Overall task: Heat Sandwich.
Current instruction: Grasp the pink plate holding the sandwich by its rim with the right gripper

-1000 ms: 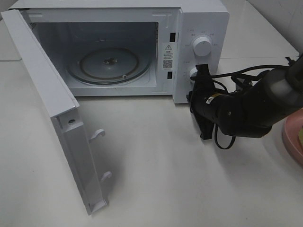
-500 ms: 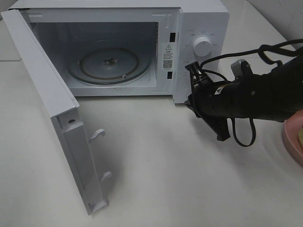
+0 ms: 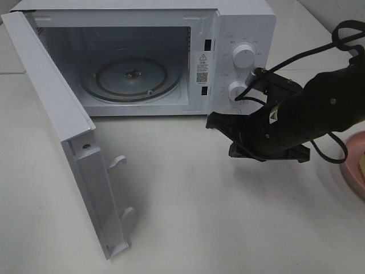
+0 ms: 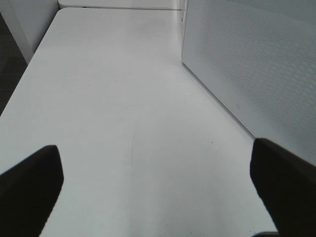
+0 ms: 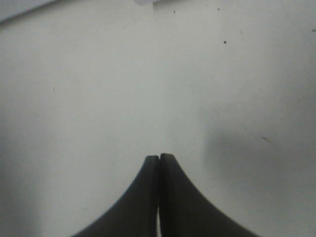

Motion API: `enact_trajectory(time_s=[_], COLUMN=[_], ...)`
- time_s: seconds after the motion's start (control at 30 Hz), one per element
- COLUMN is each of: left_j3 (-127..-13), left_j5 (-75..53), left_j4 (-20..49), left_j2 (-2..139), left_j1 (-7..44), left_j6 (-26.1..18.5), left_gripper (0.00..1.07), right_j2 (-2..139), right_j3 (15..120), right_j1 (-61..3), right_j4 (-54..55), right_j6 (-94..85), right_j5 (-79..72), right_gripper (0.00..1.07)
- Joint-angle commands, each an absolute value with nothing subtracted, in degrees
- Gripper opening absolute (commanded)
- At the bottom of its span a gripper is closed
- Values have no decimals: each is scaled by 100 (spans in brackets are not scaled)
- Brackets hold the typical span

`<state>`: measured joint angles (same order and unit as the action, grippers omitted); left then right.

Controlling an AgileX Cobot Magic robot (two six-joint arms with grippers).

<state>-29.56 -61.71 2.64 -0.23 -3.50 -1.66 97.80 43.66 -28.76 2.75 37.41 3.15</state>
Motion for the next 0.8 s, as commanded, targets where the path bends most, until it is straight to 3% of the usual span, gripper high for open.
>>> enact_trajectory(time_s=[0.03, 0.47, 0.63, 0.73, 0.77, 0.8], left_j3=[-2956, -2956, -2956, -2956, -2956, -2956], left_j5=[-6113, -6113, -6113, -6113, -6113, -6113], left_j4=[286, 292, 292, 292, 292, 292], left_j2=[-143, -132, -132, -132, -132, -132], left_j1=[-384, -384, -384, -384, -384, -384], left_j6=[-160, -160, -160, -160, -160, -160], left_gripper=[98, 98, 98, 98, 98, 98], right_j2=[9586, 9058, 8749, 8514, 8514, 8405], right_j3=[4372, 4372, 4372, 4372, 4372, 4372], right_j1=[-2876, -2395, -1982, -1656, -1656, -1507], right_j4=[0, 0, 0, -115, -115, -258], right_j6=[2853, 510, 332, 149, 149, 143], right_j5=[1083, 2951, 3266, 3421, 3421, 3466], right_gripper=[4, 12, 27, 49, 49, 63])
